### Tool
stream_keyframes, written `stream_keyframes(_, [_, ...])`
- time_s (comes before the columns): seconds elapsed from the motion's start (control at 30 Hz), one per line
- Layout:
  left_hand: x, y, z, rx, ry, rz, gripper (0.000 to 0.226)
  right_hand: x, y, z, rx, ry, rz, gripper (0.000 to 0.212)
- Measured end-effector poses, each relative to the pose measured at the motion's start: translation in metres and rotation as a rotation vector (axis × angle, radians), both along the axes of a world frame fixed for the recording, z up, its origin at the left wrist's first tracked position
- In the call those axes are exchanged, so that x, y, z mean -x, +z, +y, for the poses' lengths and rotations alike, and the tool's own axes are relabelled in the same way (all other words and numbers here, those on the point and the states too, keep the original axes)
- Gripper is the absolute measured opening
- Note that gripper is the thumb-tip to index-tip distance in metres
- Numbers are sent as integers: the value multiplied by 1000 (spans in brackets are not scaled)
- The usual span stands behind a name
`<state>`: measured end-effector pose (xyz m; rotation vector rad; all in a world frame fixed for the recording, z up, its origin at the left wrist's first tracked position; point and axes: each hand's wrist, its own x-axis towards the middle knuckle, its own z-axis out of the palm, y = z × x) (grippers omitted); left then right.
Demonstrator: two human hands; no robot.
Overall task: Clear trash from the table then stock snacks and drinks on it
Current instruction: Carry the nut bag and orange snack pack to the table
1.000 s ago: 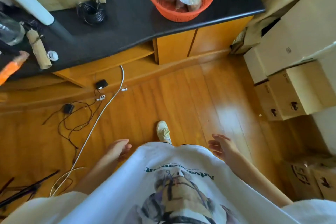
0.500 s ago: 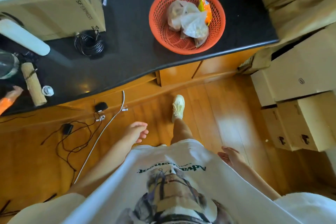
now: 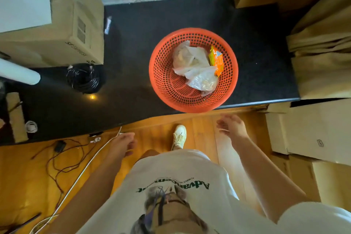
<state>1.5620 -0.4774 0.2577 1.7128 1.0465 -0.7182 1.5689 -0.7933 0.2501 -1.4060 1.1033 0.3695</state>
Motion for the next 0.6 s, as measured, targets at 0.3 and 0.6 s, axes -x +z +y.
stream_keyframes(0.3, [-99, -14, -146, 555, 135, -44, 20, -158, -24, -47, 420, 341, -103, 32])
stream_keyframes(0.6, [-158, -101, -244, 485, 57, 51, 67, -218, -73, -38, 564, 481, -87, 74])
